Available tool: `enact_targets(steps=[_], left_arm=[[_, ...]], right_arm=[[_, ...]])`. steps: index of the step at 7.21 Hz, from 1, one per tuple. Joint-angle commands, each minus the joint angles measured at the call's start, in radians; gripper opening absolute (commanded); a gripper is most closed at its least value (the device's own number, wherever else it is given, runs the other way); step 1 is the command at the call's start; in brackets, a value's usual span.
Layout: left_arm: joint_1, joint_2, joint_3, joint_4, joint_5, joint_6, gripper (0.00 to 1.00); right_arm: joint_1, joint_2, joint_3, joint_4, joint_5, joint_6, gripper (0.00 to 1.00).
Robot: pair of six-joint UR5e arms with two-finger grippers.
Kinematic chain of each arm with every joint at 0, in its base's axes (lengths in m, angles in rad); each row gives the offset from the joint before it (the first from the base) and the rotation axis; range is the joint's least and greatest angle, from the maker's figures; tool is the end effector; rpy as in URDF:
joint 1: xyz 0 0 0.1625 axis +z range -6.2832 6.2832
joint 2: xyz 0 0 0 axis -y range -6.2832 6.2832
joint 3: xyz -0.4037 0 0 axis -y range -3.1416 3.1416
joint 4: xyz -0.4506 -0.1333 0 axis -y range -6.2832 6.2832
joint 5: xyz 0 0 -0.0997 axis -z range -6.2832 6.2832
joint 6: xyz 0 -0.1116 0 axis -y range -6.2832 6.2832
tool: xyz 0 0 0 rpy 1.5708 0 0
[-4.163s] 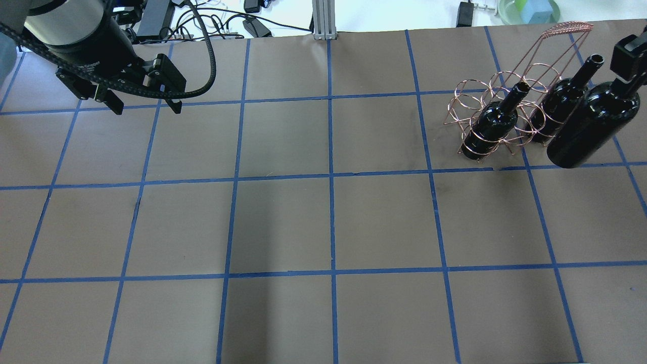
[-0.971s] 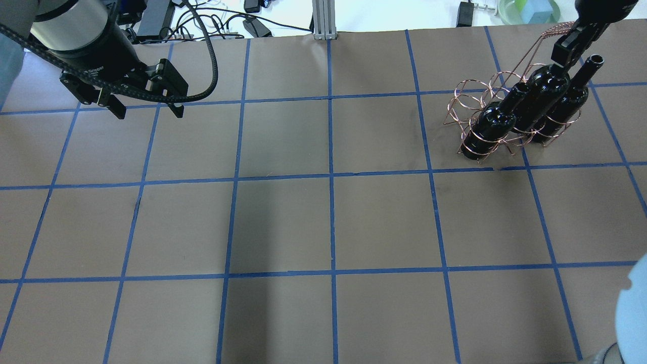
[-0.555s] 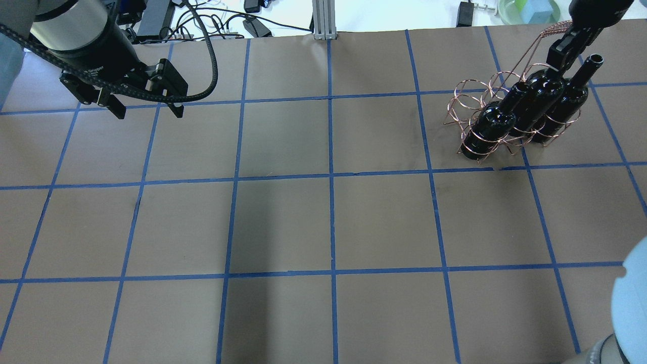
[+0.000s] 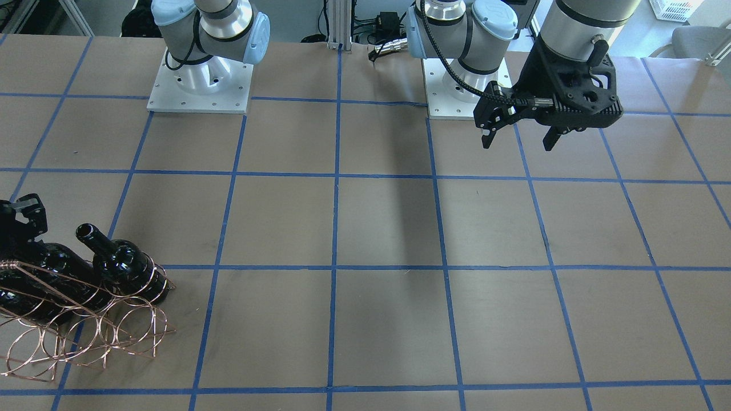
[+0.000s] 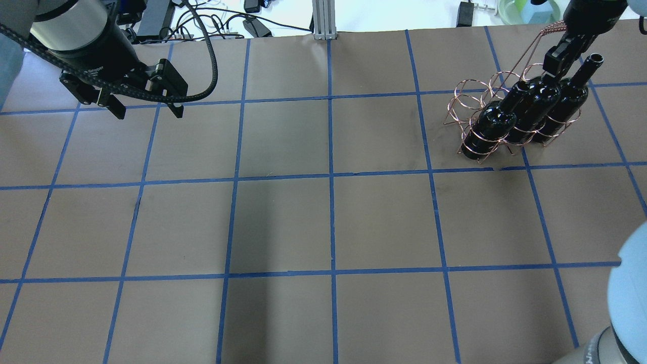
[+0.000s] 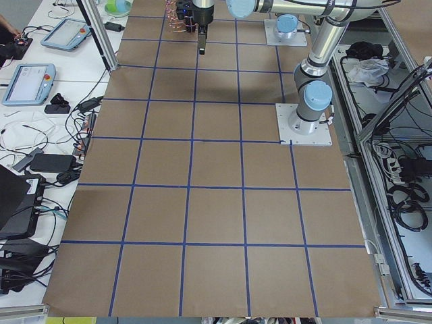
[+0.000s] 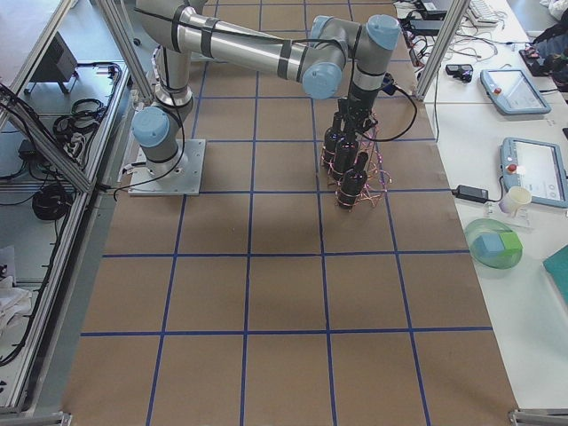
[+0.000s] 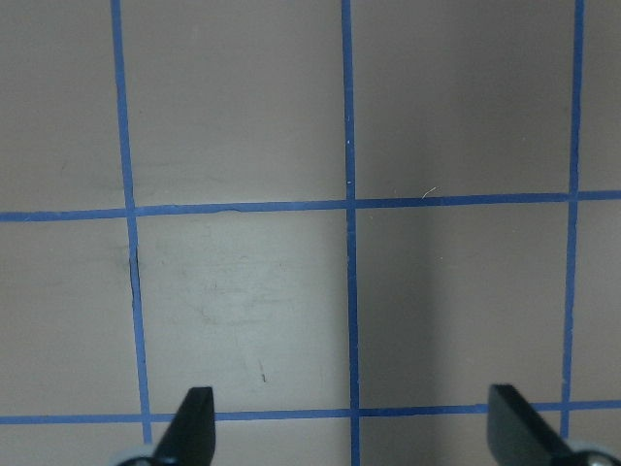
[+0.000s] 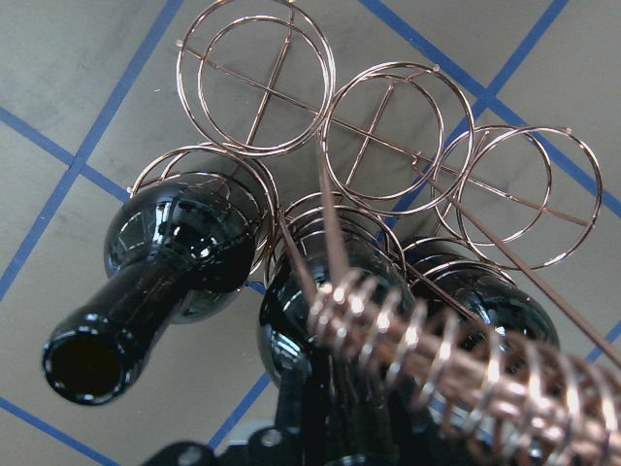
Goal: Place wine into wine basket
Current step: 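Lower the bottle into the basket beside the other bottles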
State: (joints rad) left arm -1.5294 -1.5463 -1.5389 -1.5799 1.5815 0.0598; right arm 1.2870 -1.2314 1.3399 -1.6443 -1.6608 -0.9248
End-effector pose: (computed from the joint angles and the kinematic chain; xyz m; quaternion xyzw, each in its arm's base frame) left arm -0.1094 -0.5499 0.4847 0.0091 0.9997 -0.0233 0.0065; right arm -0.0715 -0.6855 0.3798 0.3154 -0.9477 -0.0399 0.0271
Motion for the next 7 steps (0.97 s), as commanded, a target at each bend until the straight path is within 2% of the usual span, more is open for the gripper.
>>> enact_targets(steps=[1, 5, 7], left_arm=[[0.000, 0.000, -0.001, 0.000, 0.000, 0.000, 1.00], [0.005, 0.002, -0.001, -0.002, 0.000, 0.003, 1.00], [0.005, 0.002, -0.001, -0.002, 0.000, 0.003, 1.00]], right_arm=[[0.000, 0.013, 0.002, -0.011, 0.001, -0.009, 0.00], [0.000, 0.021, 0.016, -0.017, -0.001, -0.008, 0.00], [-0.002, 0.015, 0.018, -0.015, -0.001, 0.003, 0.55]])
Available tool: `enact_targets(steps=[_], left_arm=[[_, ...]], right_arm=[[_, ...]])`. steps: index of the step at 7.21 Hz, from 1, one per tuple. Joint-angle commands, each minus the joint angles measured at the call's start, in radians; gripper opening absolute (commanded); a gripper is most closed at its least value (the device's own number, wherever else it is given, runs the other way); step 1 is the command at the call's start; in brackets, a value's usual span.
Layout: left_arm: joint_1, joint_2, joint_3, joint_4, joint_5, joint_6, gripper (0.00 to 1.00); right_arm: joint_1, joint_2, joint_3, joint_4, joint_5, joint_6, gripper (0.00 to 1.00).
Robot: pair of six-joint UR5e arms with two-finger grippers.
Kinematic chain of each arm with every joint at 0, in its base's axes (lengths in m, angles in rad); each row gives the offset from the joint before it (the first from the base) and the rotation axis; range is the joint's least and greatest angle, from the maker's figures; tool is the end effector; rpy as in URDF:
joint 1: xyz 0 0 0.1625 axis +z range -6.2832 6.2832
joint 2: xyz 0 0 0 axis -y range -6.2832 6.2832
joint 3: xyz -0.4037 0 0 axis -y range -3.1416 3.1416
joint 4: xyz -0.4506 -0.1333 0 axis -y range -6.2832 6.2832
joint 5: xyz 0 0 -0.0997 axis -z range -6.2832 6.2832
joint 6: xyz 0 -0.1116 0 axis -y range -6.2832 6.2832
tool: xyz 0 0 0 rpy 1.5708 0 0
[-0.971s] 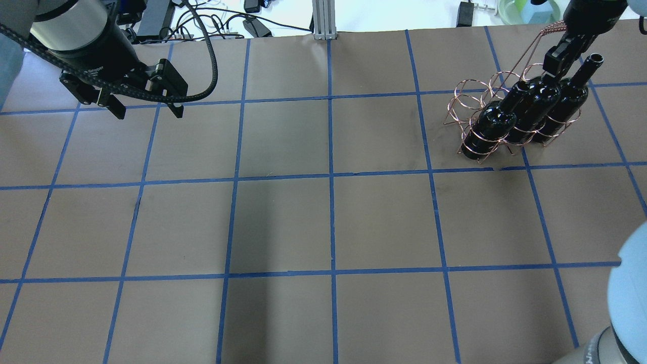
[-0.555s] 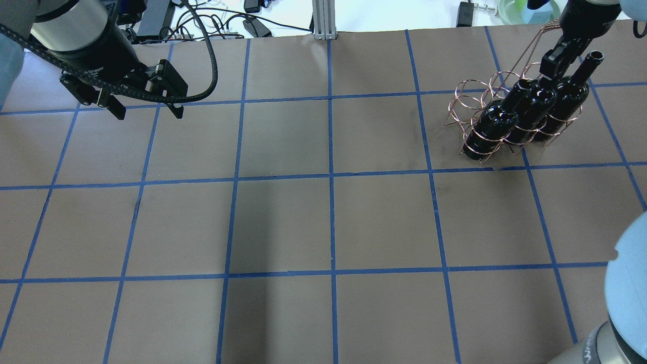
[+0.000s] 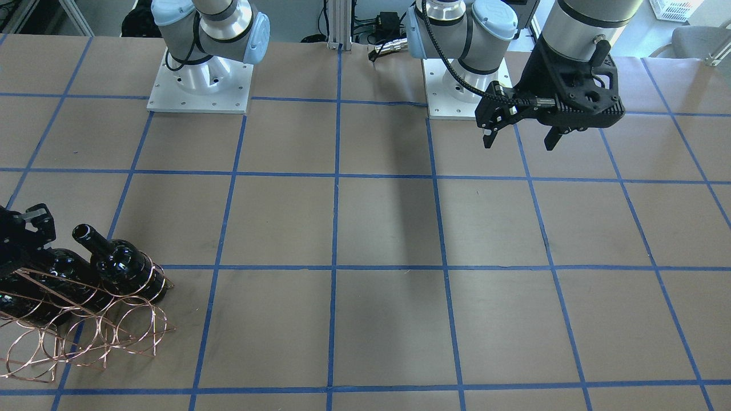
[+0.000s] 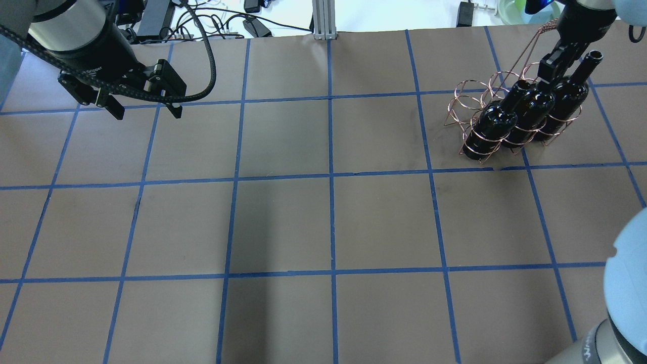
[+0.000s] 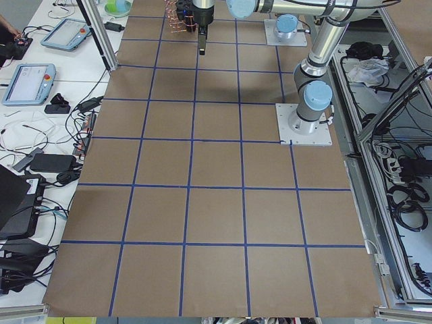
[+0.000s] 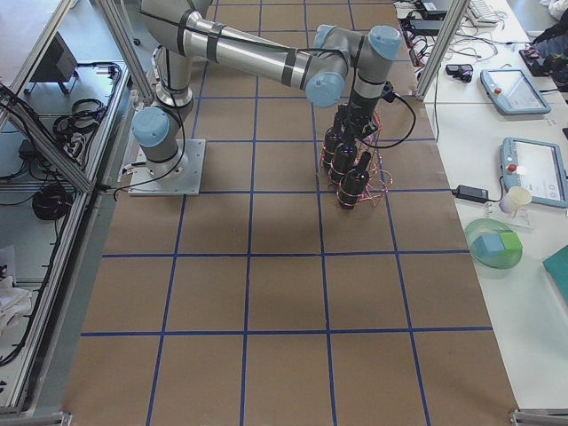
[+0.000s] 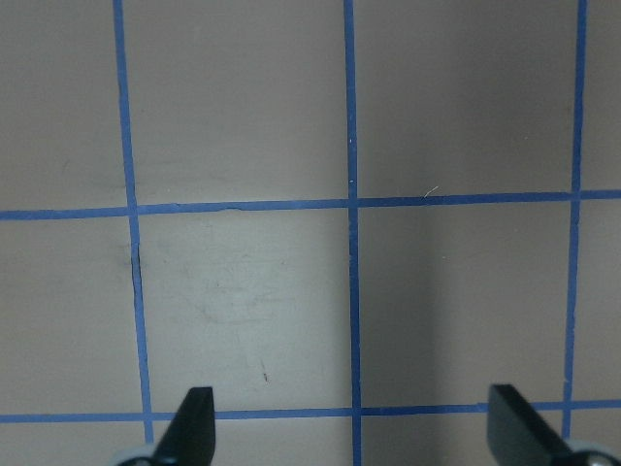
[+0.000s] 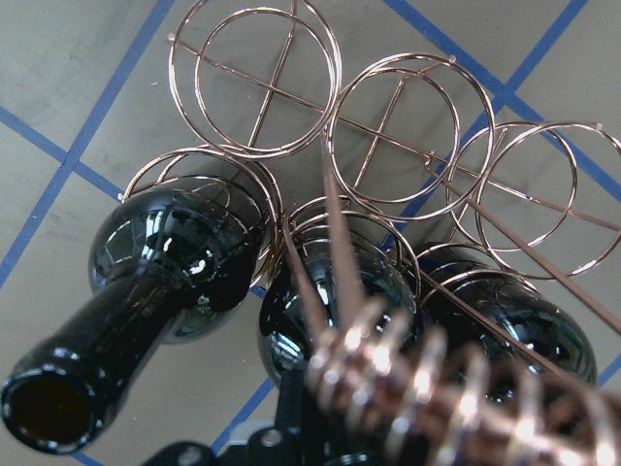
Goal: Place wine into wine basket
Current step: 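Lower the bottle into the basket beside the other bottles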
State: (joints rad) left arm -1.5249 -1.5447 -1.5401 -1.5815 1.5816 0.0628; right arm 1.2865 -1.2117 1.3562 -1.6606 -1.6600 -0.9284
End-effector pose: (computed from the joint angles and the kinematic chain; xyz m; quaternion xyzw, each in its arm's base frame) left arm -0.1070 -0.5496 0.4848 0.0083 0.9997 -0.0227 0.0066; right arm -0.0727 -0.6885 0.3591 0.3172 -0.9469 -0.0478 0.0211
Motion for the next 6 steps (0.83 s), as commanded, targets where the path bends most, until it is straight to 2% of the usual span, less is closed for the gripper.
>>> enact_targets(steps=[1, 2, 4, 5, 6], left_arm=[[0.000, 0.000, 0.000, 0.000, 0.000, 0.000, 1.00], [0.000, 0.000, 0.000, 0.000, 0.000, 0.000, 1.00], [0.000, 0.000, 0.000, 0.000, 0.000, 0.000, 1.00], [0.000, 0.000, 0.000, 0.000, 0.000, 0.000, 1.00], [0.000, 0.000, 0.000, 0.000, 0.000, 0.000, 1.00]], right_arm=[[-0.001, -0.009, 0.001, 0.004, -0.003, 0.008, 0.59], [-0.001, -0.022, 0.001, 0.010, -0.004, 0.008, 0.61], [-0.001, -0.115, 0.001, 0.054, -0.026, 0.013, 0.67], [-0.001, -0.179, 0.001, 0.074, -0.026, 0.081, 0.70], [-0.001, -0.221, 0.004, 0.108, -0.012, 0.235, 0.77]])
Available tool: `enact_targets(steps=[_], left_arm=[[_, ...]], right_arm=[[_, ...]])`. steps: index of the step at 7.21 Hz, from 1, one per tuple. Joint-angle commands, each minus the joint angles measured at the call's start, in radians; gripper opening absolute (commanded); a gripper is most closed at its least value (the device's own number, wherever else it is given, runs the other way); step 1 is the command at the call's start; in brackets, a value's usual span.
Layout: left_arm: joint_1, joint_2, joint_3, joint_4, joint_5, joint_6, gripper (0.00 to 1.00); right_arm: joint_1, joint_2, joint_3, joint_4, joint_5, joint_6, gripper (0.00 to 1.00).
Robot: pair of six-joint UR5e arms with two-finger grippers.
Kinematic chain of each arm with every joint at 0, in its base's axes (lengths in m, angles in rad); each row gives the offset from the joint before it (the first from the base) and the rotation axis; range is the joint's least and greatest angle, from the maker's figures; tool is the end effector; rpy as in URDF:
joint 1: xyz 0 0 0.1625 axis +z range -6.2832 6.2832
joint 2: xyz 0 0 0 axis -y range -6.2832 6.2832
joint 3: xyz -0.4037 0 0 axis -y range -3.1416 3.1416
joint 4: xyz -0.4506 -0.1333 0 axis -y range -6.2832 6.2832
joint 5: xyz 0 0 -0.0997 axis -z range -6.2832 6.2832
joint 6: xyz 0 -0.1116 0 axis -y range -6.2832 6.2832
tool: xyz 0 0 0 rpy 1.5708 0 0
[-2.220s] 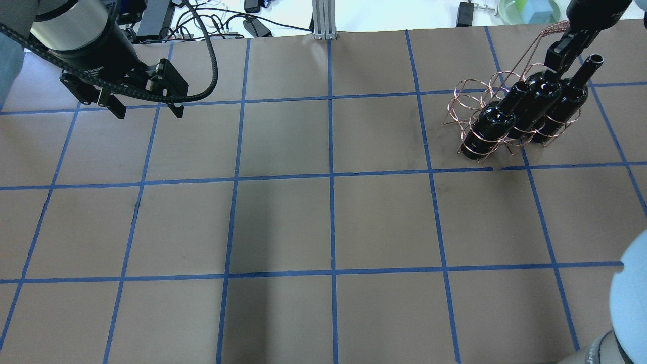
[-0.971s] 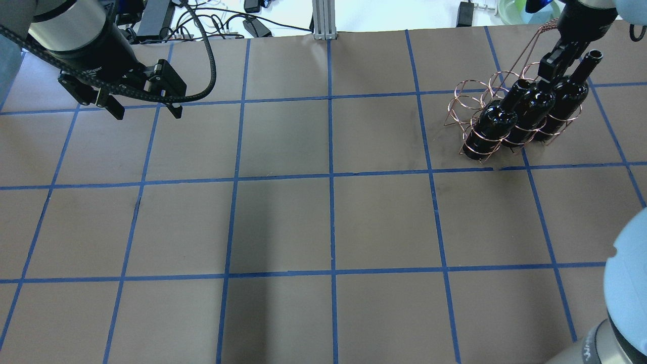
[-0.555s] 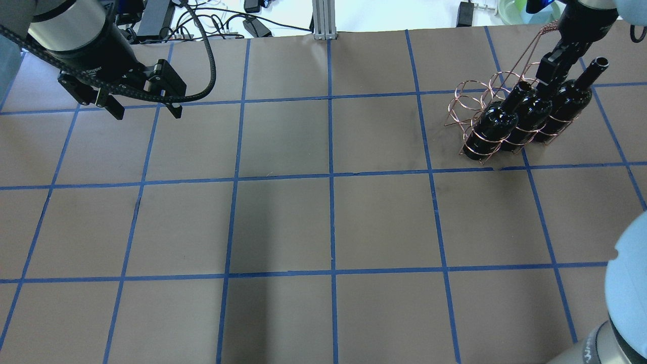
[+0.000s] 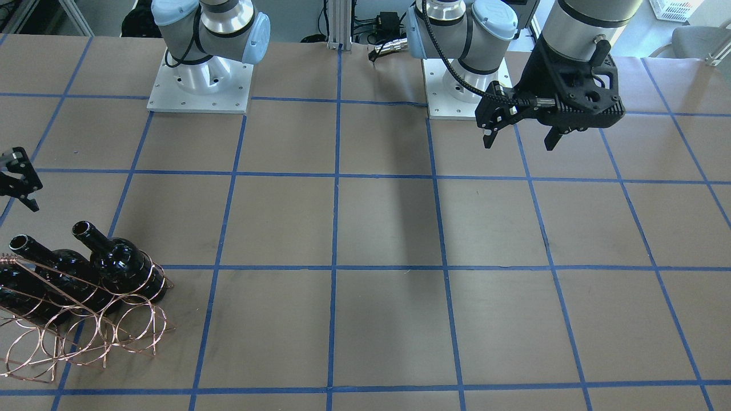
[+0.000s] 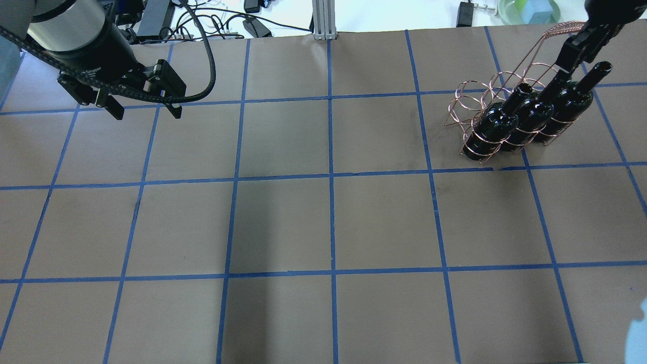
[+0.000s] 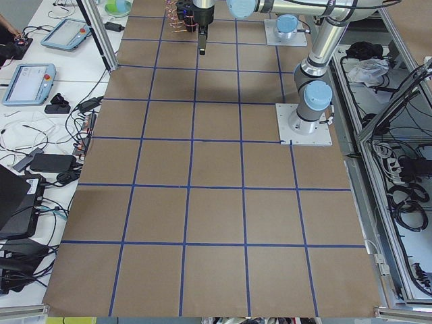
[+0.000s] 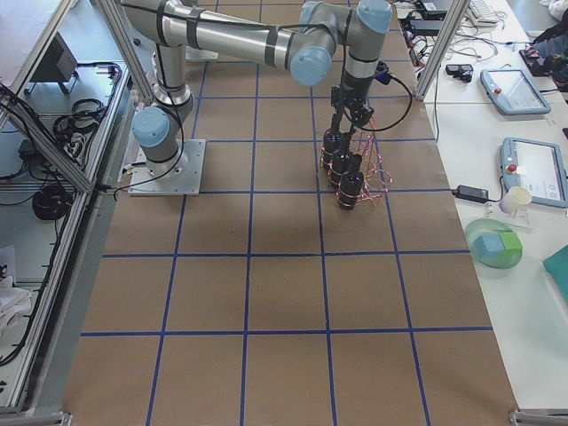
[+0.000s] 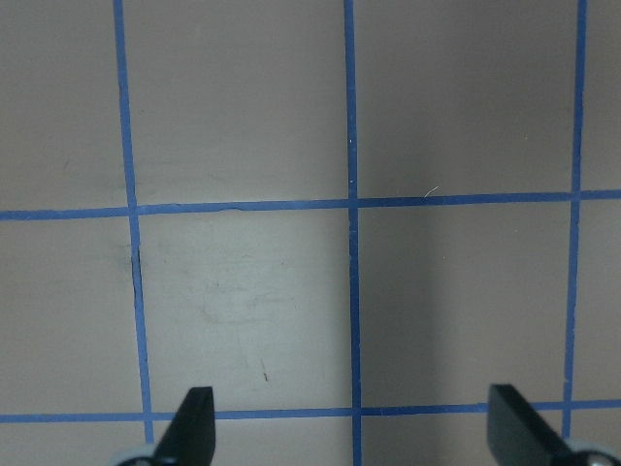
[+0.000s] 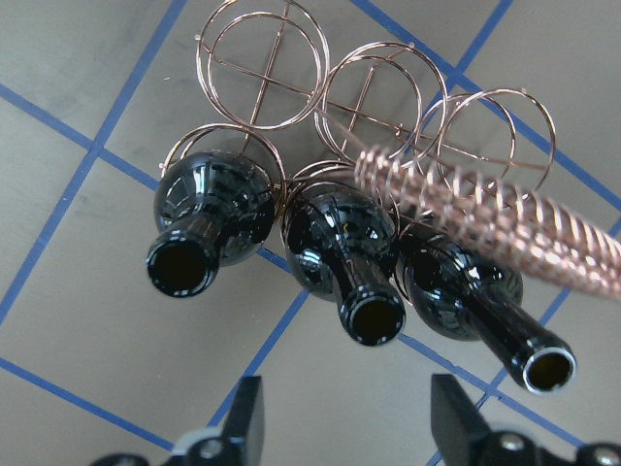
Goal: Place wine into wine basket
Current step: 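Open the right gripper and lift it off the bottle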
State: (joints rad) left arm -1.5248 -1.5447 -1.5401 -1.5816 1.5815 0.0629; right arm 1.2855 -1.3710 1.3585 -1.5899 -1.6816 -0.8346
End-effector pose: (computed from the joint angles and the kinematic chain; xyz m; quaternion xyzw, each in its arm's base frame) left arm -0.1069 -0.5496 0.4847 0.0083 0.9997 -0.0227 0.0066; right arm -0.0623 -0.6423 0.4561 0.2699 -0.9612 -0.0160 0.0553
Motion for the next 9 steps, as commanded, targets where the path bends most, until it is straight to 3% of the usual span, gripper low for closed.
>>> enact_targets(steps=[1, 3, 4, 6, 9], left_arm=[[0.000, 0.000, 0.000, 0.000, 0.000, 0.000, 1.00], [0.000, 0.000, 0.000, 0.002, 0.000, 0.000, 1.00], [0.002, 0.000, 0.000, 0.000, 0.000, 0.000, 1.00], [0.000, 0.000, 0.000, 0.000, 0.000, 0.000, 1.00], [0.000, -0.002, 0.000, 0.002, 0.000, -0.002, 1.00]], right_arm=[[0.002, -0.092, 0.004, 0.075, 0.028, 0.270, 1.00], [0.012, -0.163, 0.010, 0.126, 0.056, 0.490, 1.00], [0.055, -0.171, 0.025, 0.122, 0.048, 0.547, 1.00], [0.179, -0.168, 0.033, 0.119, 0.048, 0.832, 1.00], [0.184, -0.215, 0.044, 0.146, 0.138, 0.855, 1.00]])
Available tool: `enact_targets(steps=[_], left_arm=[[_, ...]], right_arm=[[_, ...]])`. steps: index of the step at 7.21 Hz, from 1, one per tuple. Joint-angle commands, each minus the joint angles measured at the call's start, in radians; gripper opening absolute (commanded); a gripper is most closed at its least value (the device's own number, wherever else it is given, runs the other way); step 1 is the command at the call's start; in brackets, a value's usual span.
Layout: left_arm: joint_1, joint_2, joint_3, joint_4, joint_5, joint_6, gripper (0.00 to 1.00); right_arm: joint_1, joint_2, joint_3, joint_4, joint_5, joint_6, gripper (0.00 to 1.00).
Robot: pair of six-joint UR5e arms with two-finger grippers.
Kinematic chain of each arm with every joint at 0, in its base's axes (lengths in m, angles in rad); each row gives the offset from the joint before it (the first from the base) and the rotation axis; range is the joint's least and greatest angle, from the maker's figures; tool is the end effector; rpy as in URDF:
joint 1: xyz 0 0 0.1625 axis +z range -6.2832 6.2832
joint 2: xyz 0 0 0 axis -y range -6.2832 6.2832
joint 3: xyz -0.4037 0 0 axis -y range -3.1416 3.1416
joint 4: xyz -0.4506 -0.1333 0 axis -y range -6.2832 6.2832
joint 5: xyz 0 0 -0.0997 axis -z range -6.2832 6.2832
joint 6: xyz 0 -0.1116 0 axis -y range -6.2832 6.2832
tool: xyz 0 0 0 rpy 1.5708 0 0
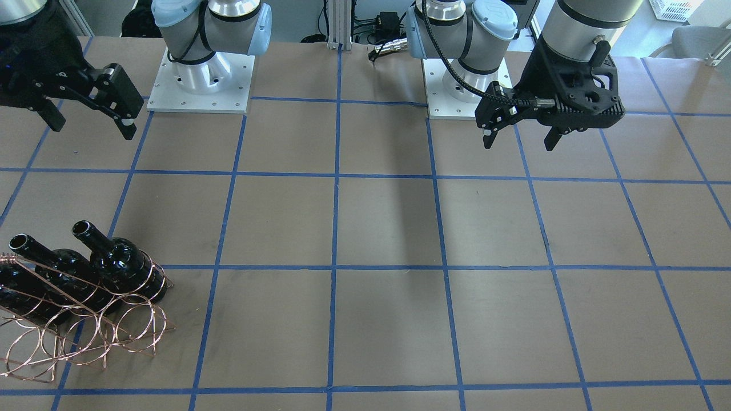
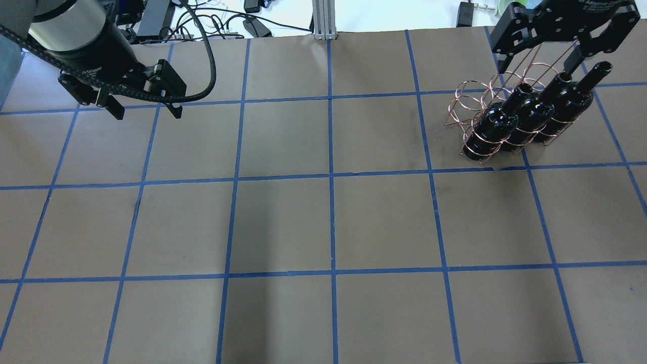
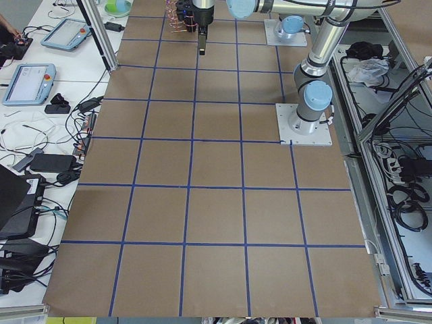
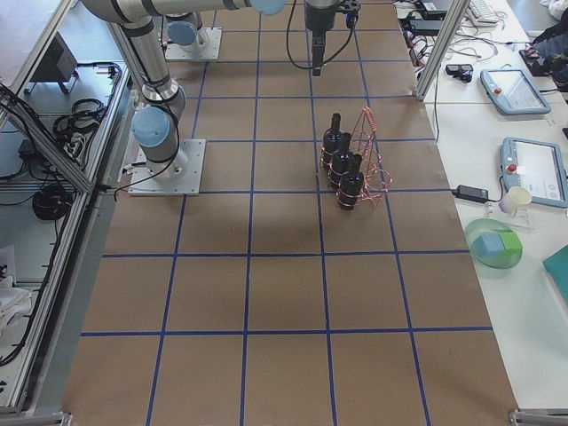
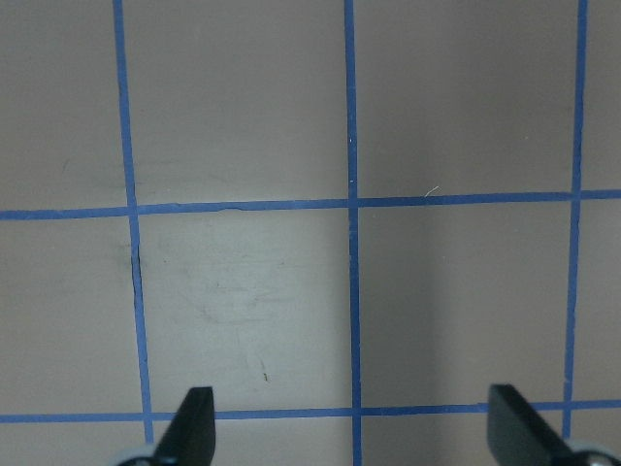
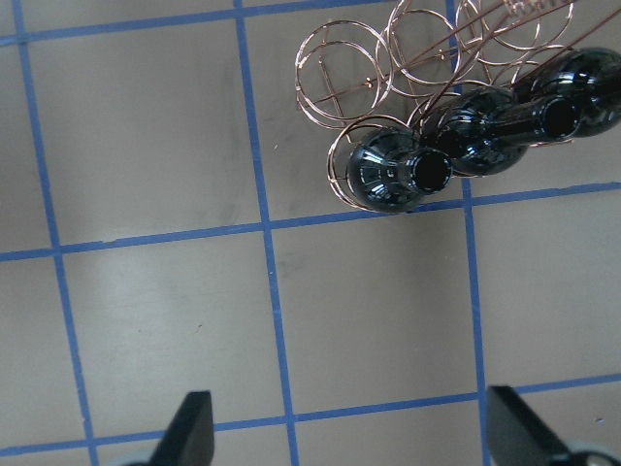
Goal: Place wine into wine basket
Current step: 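Open the right gripper and lift it off the bottle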
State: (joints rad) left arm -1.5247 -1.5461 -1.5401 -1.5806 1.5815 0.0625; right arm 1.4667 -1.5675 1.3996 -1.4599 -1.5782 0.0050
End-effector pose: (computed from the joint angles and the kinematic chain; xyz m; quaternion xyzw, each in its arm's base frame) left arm -0.1069 -0.5501 0.4841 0.0081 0.9997 -0.0225 0.0066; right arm 0.0745 -0.5623 0.5358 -0.0546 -0.9981 0.0283 0.0051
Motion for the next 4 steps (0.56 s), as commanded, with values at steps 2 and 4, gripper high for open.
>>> enact_targets(steps=[2, 4], left_arm=[[0.000, 0.001, 0.000, -0.001, 0.000, -0.001, 1.00], [0.000, 0.001, 0.000, 0.001, 0.000, -0.001, 1.00]], right_arm=[[0.003, -0.019, 0.009, 0.053, 0.055, 0.015, 1.00], [0.003, -0.017, 0.025, 0.046, 0.040, 0.013, 1.00]])
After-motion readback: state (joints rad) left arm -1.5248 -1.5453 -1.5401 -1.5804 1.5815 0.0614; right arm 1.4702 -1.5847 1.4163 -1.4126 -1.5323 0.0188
